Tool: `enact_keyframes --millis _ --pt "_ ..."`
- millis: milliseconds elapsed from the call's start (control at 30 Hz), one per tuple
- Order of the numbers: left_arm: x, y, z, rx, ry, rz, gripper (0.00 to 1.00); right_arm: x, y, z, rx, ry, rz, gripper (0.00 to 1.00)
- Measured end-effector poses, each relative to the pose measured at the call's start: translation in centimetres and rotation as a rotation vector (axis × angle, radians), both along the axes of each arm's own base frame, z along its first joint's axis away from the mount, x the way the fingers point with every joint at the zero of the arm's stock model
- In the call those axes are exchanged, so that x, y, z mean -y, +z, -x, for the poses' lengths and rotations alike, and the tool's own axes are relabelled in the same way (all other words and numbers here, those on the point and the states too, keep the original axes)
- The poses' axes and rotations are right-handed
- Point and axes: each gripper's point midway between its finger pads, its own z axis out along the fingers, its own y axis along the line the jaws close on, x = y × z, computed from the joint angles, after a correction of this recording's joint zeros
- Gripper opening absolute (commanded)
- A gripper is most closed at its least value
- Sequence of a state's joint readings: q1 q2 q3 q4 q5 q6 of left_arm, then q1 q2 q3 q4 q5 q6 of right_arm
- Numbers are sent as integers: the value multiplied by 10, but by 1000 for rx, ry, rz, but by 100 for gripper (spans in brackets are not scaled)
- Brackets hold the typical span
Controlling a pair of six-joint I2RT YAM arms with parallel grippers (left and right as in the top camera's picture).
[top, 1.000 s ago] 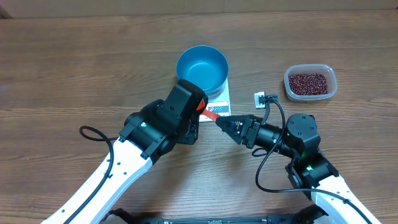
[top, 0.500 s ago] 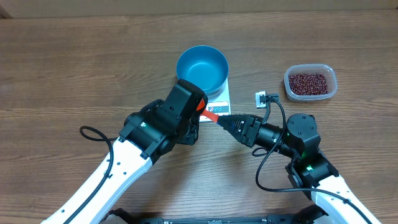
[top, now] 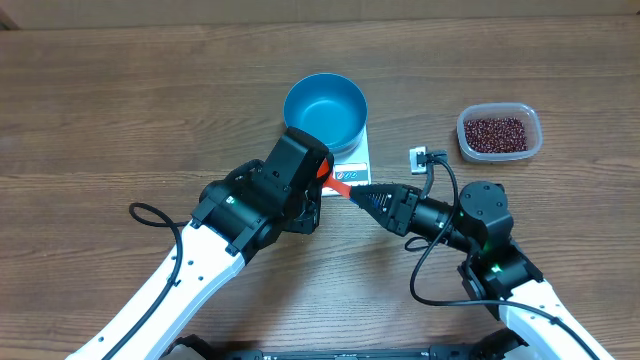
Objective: Scoop item into bowl and weigh 150g on scale
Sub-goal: 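Grasp the blue scoop handle with the right gripper, release left gripper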
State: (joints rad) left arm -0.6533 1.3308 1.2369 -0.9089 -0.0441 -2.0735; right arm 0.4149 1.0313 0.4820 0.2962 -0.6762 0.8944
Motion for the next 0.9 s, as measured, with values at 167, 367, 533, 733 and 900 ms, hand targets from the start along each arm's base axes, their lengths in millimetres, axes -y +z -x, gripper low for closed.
enact_keyframes --millis 167,367,533,733,900 --pt "1 0 1 -4 -4 5 4 0 -2 -1 -8 0 2 11" --pt "1 -1 1 -6 -4 3 36 -1 -2 1 -6 10 0 4" --pt "-2 -3 4 -21 -6 -14 77 -2 -3 3 -14 26 0 3" --pt "-11 -7 6 -2 -62 -96 77 18 -10 -11 -24 -39 26 4" --pt "-19 -5 -1 100 -272 -262 43 70 -27 -38 -70 -189 67 4"
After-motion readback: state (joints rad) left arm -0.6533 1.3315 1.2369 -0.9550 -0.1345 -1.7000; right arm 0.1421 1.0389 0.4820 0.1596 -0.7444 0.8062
